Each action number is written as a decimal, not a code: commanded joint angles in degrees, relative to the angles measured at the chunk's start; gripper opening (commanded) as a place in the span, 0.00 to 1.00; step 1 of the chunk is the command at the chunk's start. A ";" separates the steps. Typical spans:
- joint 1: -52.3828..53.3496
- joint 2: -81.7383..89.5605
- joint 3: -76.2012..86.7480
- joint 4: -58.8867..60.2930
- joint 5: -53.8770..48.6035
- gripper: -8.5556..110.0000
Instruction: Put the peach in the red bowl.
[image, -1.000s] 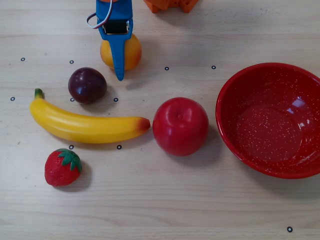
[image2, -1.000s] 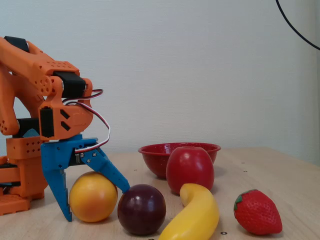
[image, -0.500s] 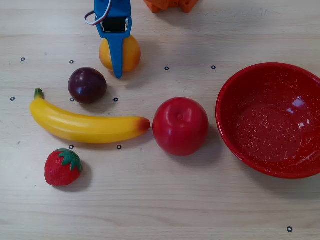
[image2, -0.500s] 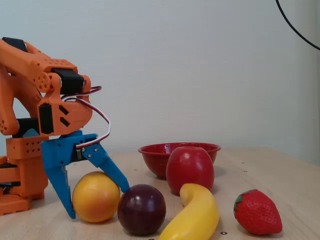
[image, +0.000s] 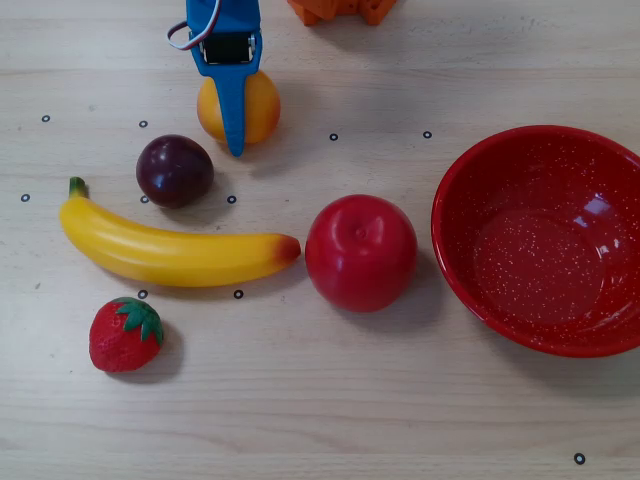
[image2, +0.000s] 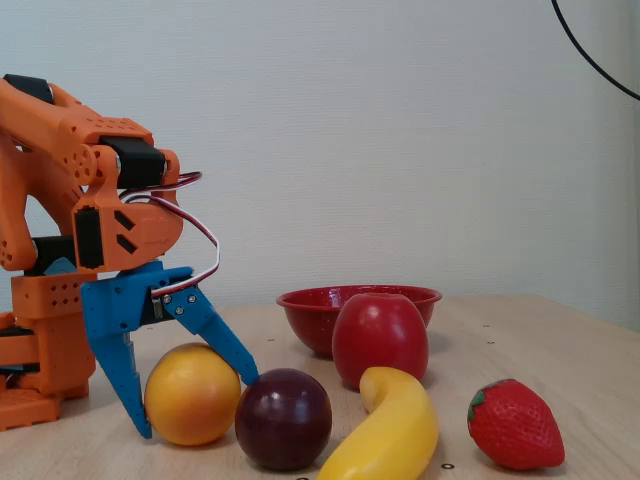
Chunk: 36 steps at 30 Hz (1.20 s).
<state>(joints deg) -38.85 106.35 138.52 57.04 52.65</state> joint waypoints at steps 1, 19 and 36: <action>-1.67 -1.05 -3.08 4.04 0.70 0.07; 2.72 2.46 -26.02 32.61 -6.68 0.07; 27.51 5.89 -49.92 43.77 -30.50 0.07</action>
<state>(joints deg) -15.56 106.96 94.75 99.67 26.02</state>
